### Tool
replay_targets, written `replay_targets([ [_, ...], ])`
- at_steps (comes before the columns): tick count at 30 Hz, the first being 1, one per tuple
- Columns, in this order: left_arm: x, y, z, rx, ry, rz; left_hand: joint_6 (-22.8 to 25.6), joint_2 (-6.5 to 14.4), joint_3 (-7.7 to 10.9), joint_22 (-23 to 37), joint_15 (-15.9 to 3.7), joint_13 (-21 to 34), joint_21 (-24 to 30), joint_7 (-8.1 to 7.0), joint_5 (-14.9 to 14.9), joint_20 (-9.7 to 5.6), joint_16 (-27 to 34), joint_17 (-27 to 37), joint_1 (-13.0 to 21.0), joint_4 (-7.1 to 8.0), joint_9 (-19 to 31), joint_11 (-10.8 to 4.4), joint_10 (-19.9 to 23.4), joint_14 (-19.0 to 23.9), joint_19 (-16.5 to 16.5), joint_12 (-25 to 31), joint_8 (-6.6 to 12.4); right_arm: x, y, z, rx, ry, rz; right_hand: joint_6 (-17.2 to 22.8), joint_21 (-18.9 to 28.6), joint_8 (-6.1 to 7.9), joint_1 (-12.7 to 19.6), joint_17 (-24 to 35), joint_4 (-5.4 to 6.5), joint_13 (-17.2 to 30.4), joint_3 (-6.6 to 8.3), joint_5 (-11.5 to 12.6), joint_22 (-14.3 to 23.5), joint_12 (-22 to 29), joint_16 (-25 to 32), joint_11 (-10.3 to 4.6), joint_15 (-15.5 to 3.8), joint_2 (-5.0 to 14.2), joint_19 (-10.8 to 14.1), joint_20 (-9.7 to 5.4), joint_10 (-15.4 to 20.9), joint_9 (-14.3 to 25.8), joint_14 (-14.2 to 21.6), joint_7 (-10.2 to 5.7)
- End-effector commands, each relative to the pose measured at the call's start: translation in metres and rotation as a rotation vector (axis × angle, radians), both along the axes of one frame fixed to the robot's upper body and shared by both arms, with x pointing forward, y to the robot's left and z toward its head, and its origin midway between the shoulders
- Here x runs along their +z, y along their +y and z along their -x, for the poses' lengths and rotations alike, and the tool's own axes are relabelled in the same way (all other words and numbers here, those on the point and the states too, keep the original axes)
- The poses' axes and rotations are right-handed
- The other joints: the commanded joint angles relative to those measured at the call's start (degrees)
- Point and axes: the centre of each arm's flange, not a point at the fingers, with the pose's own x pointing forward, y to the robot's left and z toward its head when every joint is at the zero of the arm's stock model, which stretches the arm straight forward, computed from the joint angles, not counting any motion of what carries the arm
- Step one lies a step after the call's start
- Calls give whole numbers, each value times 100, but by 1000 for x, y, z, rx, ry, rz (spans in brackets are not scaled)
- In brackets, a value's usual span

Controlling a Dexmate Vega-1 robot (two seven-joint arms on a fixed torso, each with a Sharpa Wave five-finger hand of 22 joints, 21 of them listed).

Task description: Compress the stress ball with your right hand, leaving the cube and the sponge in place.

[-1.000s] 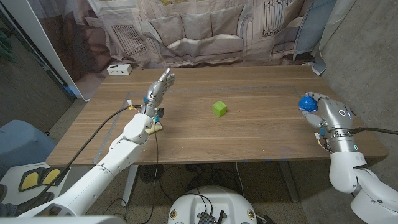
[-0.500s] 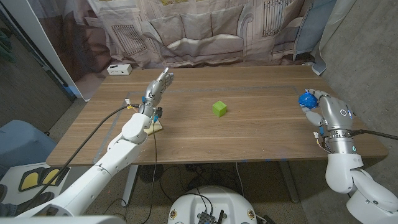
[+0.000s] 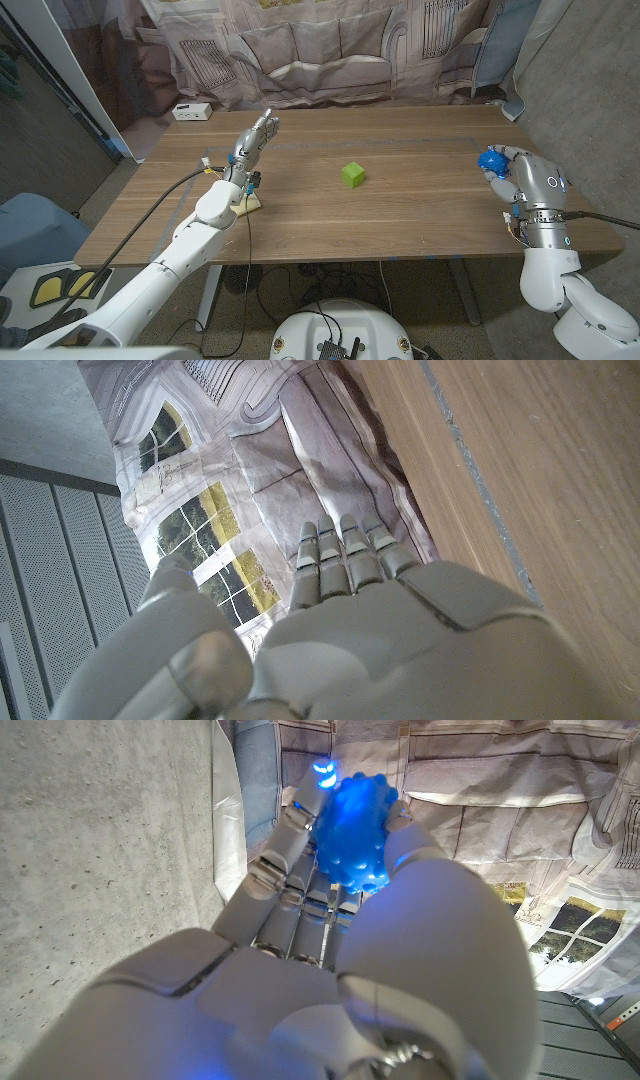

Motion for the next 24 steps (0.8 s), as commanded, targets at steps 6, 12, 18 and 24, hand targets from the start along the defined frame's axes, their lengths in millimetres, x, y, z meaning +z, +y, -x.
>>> replay_targets([
  [6, 0, 0, -9, -9, 12, 1, 52, 48, -5, 33, 8, 13, -18, -11, -18, 46, -13, 11, -19, -31, 28, 20, 32, 60, 12, 4, -18, 4, 2, -6, 60, -14, -18, 474, 283, 61, 1068, 109, -9, 4, 295, 71, 67, -21, 135, 29, -1220, 624, 284, -100, 335, 31, 1233, -41],
  [12, 1, -1, -14, -14, 17, -2, 59, 47, -7, 33, 8, 13, -18, -9, -18, 48, -14, 11, -21, -34, 28, 25, 32, 57, 11, 3, -16, 4, 3, -8, 69, -27, -20, 647, 385, 81, 1170, 162, 7, 7, 338, 70, 82, -40, 163, 54, -1224, 601, 361, -125, 382, 31, 1436, -18],
  [18, 3, -1, -18, -17, 16, -2, 59, 48, -7, 33, 11, 13, -19, -12, -18, 52, -15, 11, -23, -37, 28, 34, 36, 55, 7, 4, -17, 5, 4, -9, 67, -31, -22, 796, 476, 97, 1214, 186, 26, 8, 350, 62, 94, -9, 154, 18, -1228, 569, 433, -155, 542, 30, 1560, -24],
  [24, 6, -2, -21, -22, 17, -2, 54, 50, -7, 33, 5, 13, -17, -7, -18, 49, -15, 11, -25, -40, 28, 5, 32, 55, 13, 2, -20, 7, 7, -10, 16, -26, -32, 846, 480, 58, 1191, 138, 67, 9, 344, 60, 98, -50, -1, -104, -1194, 515, 253, -112, 560, 24, 1480, -93],
])
